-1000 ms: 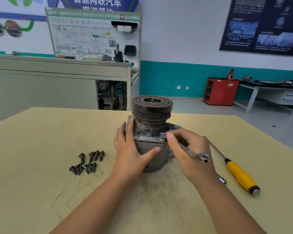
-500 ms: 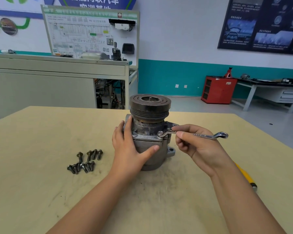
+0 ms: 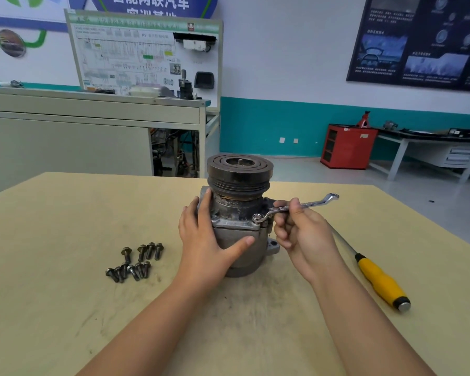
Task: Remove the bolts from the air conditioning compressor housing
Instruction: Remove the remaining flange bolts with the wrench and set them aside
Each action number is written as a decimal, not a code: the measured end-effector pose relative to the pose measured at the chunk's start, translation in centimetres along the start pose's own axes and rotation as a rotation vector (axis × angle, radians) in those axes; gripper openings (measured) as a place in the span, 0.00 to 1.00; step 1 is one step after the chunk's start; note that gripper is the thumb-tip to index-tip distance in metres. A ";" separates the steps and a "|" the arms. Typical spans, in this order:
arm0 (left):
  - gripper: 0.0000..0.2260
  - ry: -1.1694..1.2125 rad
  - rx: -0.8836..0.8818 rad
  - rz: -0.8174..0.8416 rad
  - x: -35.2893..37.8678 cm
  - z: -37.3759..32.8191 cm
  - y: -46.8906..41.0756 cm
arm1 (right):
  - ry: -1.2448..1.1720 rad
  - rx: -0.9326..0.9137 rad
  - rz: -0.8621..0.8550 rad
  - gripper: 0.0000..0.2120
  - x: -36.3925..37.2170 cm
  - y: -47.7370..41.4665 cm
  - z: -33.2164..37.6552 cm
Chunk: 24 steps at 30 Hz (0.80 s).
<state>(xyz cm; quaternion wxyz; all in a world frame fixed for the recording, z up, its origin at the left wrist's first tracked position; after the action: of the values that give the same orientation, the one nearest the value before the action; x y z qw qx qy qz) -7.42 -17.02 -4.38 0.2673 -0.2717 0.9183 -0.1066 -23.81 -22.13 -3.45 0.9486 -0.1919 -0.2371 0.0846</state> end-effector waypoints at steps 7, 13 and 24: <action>0.44 -0.007 -0.022 0.011 0.1 0.2 -0.1 | 0.067 -0.401 -0.080 0.10 -0.4 0.9 4.2; 0.43 -0.005 -0.007 0.006 0.1 0.0 -0.1 | 0.623 -0.841 0.141 0.04 2.8 3.9 6.3; 0.44 0.006 -0.001 0.009 0.1 0.1 -0.1 | 1.034 -1.253 0.216 0.24 5.6 6.4 7.3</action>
<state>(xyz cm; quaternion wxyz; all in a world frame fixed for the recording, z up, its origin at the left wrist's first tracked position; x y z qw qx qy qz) -7.43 -17.17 -4.45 0.2649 -0.2672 0.9205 -0.1058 -22.92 -12.57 2.24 0.6415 -0.7228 0.2469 -0.0720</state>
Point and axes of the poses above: each hand's wrist, its own y-axis away from the middle knuckle, its own x-axis out of the palm, z = x × y, the point moved 9 cm from there along -y, towards the middle knuckle, and after that the axes turned 15 degrees about -x, right-handed, at the moved point
